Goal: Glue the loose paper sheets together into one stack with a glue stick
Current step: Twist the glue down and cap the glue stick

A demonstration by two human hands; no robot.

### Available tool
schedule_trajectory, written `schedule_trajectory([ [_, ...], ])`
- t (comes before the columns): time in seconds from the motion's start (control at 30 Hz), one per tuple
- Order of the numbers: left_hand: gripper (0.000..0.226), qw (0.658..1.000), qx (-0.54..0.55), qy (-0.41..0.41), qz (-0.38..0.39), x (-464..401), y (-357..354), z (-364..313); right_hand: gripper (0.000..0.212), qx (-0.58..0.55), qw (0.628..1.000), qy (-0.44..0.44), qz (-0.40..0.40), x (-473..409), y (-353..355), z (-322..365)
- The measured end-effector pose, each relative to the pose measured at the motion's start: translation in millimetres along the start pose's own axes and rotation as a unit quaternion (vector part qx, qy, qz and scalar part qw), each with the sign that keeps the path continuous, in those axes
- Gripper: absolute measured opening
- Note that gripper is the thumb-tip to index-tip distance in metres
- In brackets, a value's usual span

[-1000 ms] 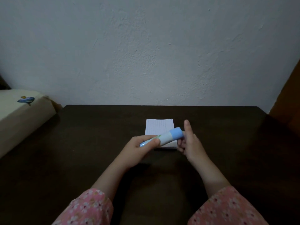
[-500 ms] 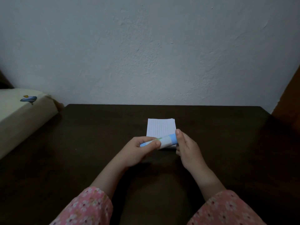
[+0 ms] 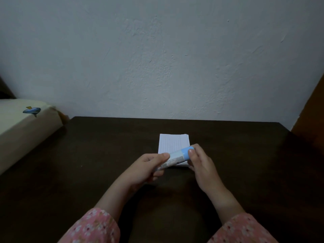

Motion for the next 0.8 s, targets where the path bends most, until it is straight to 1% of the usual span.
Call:
schedule_trajectory([
  [0.13,0.034,0.999,-0.023,-0.027,0.003,1,0,-2,0.050,-0.024,1.000,-0.001,-0.011,1,-4,-2],
  [0.23,0.036,0.996,-0.065,-0.062,0.012,1,-2,-8,0.054,-0.051,0.999,-0.011,-0.016,0,-5,-2],
  [0.27,0.035,0.994,-0.084,-0.071,0.012,1,-2,-10,0.053,-0.063,0.998,-0.013,-0.018,-1,-5,-2],
  [0.33,0.031,0.990,-0.111,-0.083,0.012,0,-1,-13,0.044,-0.079,0.996,-0.022,-0.022,-3,-4,-4],
  [0.4,0.022,0.988,-0.127,-0.090,0.002,0,-1,-14,0.037,-0.094,0.995,-0.034,-0.018,-6,-4,-7],
  [0.43,0.018,0.986,-0.141,-0.090,-0.009,0,1,-13,0.037,-0.103,0.993,-0.048,-0.014,-7,-5,-9],
  [0.53,0.024,0.970,-0.213,-0.108,-0.044,-2,5,-12,0.040,-0.130,0.986,-0.106,0.001,-12,-8,-16],
  [0.63,0.030,0.954,-0.262,-0.128,-0.073,-2,7,-11,0.042,-0.110,0.984,-0.136,0.000,-16,-8,-17],
  [0.8,0.036,0.932,-0.323,-0.143,-0.083,-3,4,-10,0.051,-0.026,0.992,-0.119,-0.039,-29,-2,-13],
])
Point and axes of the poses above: each hand's wrist, its own x-axis away from the middle knuckle, its own y-axis out of the back of the hand, z = x × y, the point moved 8 cm from there along -x, towards the middle knuckle, and after that the axes turned 10 degrees about -y, right-handed, at the moved point
